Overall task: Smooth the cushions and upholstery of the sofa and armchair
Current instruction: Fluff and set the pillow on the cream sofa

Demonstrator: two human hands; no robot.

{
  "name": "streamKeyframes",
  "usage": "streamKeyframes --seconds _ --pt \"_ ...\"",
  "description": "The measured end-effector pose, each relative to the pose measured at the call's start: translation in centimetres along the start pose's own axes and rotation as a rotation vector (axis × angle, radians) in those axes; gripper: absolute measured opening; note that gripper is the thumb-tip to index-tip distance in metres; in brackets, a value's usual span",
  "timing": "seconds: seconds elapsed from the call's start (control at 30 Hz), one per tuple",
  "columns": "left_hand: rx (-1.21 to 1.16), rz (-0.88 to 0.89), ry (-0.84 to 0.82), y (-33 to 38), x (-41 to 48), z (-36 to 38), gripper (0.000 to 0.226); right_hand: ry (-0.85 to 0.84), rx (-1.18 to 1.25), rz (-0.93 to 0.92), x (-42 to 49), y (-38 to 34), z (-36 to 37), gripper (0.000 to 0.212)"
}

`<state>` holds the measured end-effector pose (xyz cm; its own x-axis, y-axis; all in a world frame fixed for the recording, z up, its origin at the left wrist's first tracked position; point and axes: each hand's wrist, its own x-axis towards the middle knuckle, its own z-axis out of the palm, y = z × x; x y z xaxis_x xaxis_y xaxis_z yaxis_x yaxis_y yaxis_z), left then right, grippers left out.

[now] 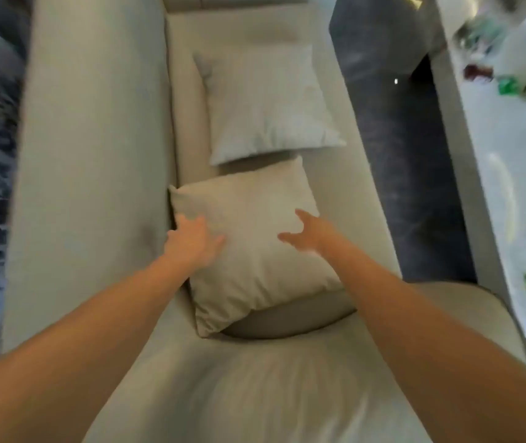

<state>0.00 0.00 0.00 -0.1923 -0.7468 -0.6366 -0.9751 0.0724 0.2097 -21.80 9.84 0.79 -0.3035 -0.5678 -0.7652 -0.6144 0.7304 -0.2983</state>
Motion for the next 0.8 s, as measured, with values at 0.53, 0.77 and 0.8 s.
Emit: streamKeyframes --seconds 0.53,0.77,0.8 --pt "-0.366 0.264 0.446 1.2 -1.8 -5.7 0.047 0.057 0.883 0.285 3.8 -5.1 5.5 0.076" --pt "-0.049 0.186 0.416 -2.7 -2.2 -11.6 0.049 -0.145 0.934 0.058 2.4 -15.1 5.7 0.071" --pt "-0.020 0.172 0.396 -3.3 -2.0 -12.2 0.049 -0.145 0.904 0.040 2.2 -15.5 5.2 0.070"
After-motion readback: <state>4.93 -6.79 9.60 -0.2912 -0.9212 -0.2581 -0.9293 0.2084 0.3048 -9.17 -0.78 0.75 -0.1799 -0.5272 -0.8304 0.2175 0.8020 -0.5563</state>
